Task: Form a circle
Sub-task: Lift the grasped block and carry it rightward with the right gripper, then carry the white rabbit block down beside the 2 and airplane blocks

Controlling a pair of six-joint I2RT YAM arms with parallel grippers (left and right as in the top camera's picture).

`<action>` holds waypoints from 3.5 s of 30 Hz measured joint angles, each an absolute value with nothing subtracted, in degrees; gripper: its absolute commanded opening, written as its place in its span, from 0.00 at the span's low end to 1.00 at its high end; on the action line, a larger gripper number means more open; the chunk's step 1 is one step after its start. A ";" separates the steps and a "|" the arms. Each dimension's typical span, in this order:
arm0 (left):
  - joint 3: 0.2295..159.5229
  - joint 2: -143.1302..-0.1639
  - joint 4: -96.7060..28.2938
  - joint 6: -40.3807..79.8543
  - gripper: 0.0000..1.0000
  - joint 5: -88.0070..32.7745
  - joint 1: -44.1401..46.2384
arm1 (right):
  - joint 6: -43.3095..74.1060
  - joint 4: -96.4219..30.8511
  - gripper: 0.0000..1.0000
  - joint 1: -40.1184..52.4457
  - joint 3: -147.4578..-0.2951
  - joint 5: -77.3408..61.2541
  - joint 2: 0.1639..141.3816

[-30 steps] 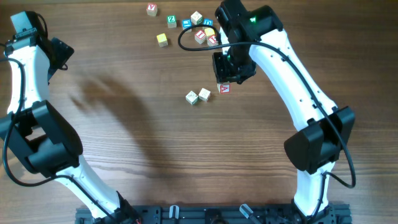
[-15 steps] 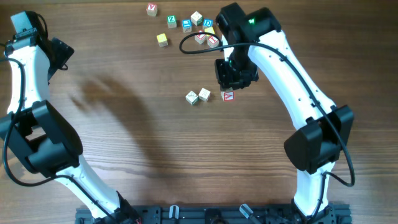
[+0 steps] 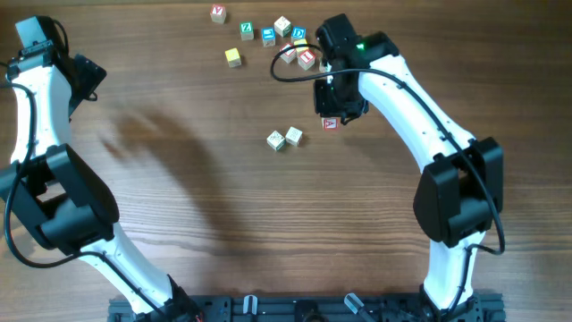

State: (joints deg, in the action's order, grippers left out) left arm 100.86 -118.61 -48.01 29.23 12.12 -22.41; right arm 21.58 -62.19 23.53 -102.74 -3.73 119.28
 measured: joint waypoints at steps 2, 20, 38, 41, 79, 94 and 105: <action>100.86 -118.61 -48.03 29.23 1.00 12.12 -22.41 | 21.85 -58.39 0.05 22.52 -100.03 -3.55 119.28; 100.86 -118.61 -48.03 29.23 1.00 12.12 -22.41 | 22.09 -34.59 0.22 21.21 -85.69 0.10 119.28; 100.86 -118.61 -48.01 29.23 1.00 12.12 -22.41 | 22.70 -34.24 0.29 21.21 -83.79 0.10 119.28; 100.86 -118.61 -48.01 29.23 1.00 12.12 -22.41 | 22.70 -34.28 0.27 21.21 -83.79 0.05 119.28; 100.86 -118.61 -48.01 29.23 1.00 12.12 -22.41 | 22.70 -34.83 0.04 21.21 -83.81 0.05 119.22; 100.86 -118.61 -48.01 29.23 1.00 12.12 -22.41 | 22.70 -56.01 0.04 21.21 -85.32 -7.86 89.76; 100.86 -118.61 -48.05 29.23 1.00 12.12 -22.41 | 33.06 -43.38 0.04 29.71 -65.89 -15.22 90.43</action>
